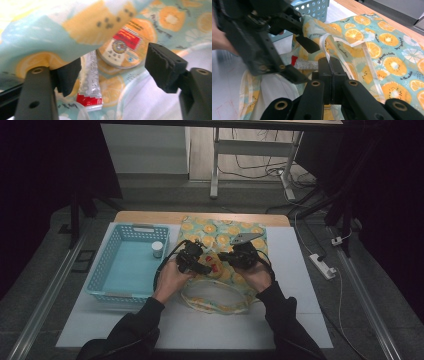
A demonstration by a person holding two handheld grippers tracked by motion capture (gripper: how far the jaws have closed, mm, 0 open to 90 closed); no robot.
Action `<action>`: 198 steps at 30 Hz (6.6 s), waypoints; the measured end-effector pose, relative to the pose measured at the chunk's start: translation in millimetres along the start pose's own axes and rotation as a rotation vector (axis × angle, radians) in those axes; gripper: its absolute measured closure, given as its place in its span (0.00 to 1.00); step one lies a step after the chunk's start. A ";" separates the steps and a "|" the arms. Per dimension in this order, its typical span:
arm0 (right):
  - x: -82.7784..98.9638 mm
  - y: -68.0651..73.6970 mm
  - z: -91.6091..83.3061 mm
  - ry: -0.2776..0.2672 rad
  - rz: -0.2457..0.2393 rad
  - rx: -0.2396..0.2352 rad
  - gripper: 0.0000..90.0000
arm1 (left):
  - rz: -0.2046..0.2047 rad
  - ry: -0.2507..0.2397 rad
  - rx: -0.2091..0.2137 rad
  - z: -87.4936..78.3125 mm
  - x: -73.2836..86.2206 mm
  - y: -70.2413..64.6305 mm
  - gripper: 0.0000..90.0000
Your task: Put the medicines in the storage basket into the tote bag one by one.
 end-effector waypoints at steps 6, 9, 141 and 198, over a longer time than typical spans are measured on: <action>0.1 0.0 0.1 0.001 0.000 -0.001 1.00 | -0.007 -0.025 0.050 -13.3 7.0 1.3 0.23; 0.3 -0.2 0.0 0.001 0.001 0.001 1.00 | -0.013 -0.048 0.067 -22.4 9.0 3.3 0.17; -1.8 -9.4 -4.8 -0.021 0.022 0.024 1.00 | 0.109 -0.088 0.086 -72.5 6.4 16.6 0.56; -1.0 -15.5 -7.2 -0.032 0.039 0.043 1.00 | 0.137 -0.100 0.075 -0.5 -33.5 -10.6 0.29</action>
Point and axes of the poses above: each handheld gripper's, and its own axes: z roughly forward along the jaws, x roughly out of its underside, y roughly to its left, the point moved 4 cm from there along z, roughly forward along the jaws, and after that the axes turned 3 degrees about -x, right-handed, at the moved point
